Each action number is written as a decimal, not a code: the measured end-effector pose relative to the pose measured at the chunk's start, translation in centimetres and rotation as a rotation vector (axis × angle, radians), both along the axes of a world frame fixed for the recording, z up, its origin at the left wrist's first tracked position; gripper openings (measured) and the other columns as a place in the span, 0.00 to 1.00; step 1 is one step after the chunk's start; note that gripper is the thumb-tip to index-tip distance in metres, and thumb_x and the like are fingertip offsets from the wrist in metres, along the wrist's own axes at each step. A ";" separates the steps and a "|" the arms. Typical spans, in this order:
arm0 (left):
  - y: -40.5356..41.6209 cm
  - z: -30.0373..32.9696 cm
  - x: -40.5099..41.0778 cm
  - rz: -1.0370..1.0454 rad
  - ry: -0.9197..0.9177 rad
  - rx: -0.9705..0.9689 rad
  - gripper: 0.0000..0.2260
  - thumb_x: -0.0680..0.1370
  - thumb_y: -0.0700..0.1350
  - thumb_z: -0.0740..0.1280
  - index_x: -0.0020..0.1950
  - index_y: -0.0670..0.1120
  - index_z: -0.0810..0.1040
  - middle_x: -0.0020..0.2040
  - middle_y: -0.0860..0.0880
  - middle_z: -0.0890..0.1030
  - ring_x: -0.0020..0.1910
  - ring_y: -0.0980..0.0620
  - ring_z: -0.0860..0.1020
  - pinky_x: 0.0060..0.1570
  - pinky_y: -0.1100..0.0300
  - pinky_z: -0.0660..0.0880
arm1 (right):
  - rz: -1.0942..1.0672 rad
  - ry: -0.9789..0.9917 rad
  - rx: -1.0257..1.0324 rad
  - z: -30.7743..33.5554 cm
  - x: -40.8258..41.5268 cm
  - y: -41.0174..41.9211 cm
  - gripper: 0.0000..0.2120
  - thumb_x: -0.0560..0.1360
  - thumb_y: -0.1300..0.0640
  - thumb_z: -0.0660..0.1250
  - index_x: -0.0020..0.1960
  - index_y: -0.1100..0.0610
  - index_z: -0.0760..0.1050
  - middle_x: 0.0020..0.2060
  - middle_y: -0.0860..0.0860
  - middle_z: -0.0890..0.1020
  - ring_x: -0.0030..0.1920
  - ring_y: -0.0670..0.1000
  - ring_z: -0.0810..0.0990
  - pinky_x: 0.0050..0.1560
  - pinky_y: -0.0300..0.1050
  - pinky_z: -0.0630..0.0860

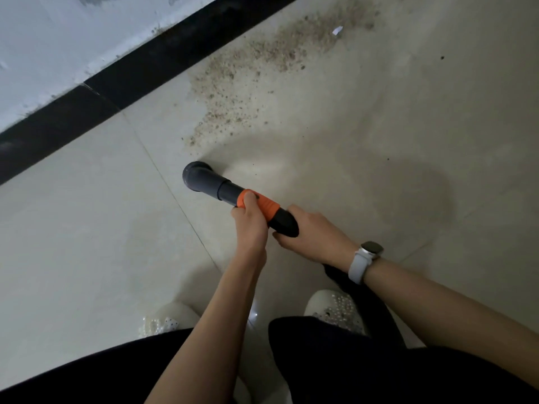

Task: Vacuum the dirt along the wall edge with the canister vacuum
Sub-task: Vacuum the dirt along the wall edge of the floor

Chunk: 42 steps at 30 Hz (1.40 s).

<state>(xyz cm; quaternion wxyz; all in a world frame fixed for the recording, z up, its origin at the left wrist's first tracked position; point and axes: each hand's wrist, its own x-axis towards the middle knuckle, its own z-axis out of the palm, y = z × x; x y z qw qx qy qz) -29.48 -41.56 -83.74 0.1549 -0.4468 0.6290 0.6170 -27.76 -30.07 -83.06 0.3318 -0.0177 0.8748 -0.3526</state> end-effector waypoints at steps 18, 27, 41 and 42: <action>-3.4 0.9 -4.2 0.098 0.113 0.002 0.09 0.78 0.48 0.56 0.43 0.44 0.68 0.38 0.47 0.68 0.37 0.51 0.69 0.36 0.57 0.68 | 0.122 0.147 0.049 1.3 -4.6 -3.9 0.11 0.76 0.48 0.62 0.46 0.53 0.63 0.32 0.49 0.72 0.31 0.52 0.72 0.29 0.45 0.65; -0.9 1.6 -9.1 -0.103 0.126 0.100 0.11 0.79 0.48 0.56 0.40 0.45 0.69 0.36 0.48 0.71 0.37 0.50 0.72 0.36 0.58 0.70 | -0.101 0.231 0.144 0.9 -6.7 -2.3 0.13 0.75 0.47 0.62 0.47 0.54 0.61 0.31 0.48 0.69 0.31 0.56 0.70 0.32 0.47 0.67; -7.3 0.0 -9.5 0.130 0.118 -0.027 0.11 0.79 0.49 0.55 0.40 0.45 0.68 0.37 0.48 0.69 0.36 0.51 0.70 0.34 0.58 0.70 | 0.130 0.269 0.072 -0.4 -9.7 -8.4 0.12 0.76 0.49 0.61 0.46 0.54 0.60 0.29 0.46 0.68 0.26 0.47 0.67 0.25 0.43 0.57; -7.9 0.0 -10.5 0.134 0.119 -0.026 0.11 0.79 0.50 0.55 0.40 0.46 0.68 0.37 0.48 0.70 0.37 0.51 0.71 0.35 0.58 0.70 | 0.127 0.289 0.079 -0.4 -10.7 -9.0 0.12 0.77 0.49 0.61 0.46 0.54 0.60 0.29 0.47 0.67 0.26 0.48 0.66 0.25 0.43 0.56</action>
